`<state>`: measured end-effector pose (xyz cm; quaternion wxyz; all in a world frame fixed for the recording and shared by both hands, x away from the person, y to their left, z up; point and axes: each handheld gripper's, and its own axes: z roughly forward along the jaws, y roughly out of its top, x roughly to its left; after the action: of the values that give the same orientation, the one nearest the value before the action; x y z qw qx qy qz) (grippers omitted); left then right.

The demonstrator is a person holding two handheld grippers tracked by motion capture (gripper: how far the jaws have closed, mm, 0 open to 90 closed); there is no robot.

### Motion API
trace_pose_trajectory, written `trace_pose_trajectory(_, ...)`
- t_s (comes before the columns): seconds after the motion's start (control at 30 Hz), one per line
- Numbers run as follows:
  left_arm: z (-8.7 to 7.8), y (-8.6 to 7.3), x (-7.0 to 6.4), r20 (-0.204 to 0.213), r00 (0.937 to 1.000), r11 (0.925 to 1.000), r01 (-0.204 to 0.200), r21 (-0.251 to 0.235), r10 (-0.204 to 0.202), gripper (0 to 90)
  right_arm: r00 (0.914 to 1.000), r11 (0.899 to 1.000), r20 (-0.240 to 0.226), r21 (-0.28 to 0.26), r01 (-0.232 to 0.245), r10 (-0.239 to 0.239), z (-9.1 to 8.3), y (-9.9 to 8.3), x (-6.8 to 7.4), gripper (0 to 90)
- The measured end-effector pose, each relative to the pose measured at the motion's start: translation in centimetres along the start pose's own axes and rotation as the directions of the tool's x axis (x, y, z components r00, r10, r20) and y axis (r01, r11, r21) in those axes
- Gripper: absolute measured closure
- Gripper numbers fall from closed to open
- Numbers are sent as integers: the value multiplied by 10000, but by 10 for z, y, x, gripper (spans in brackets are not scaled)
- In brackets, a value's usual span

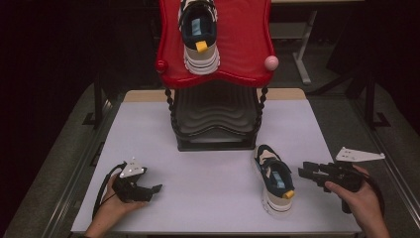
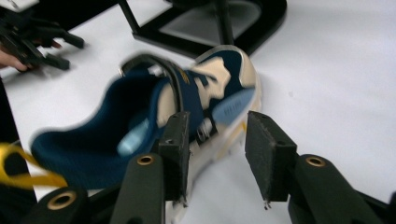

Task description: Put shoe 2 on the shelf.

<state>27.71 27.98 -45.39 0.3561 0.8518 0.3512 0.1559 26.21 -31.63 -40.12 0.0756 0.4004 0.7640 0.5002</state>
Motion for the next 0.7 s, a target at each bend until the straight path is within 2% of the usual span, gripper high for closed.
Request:
trace_pose_trajectory(0.27,0,0,0,16,10000,10000,3,20,-3,128,9977,9988,-636,-449,218,-247,13,25,8,551)
trace_pose_trajectory(0.4,0,0,0,15,10000,10000,2,13,-2,128,9956,9992,-867,-224,341,-360,26,29,12,544)
trace_pose_trajectory(0.7,0,0,0,22,10000,10000,17,9,-17,128,9936,9974,-975,385,614,-574,49,27,16,526)
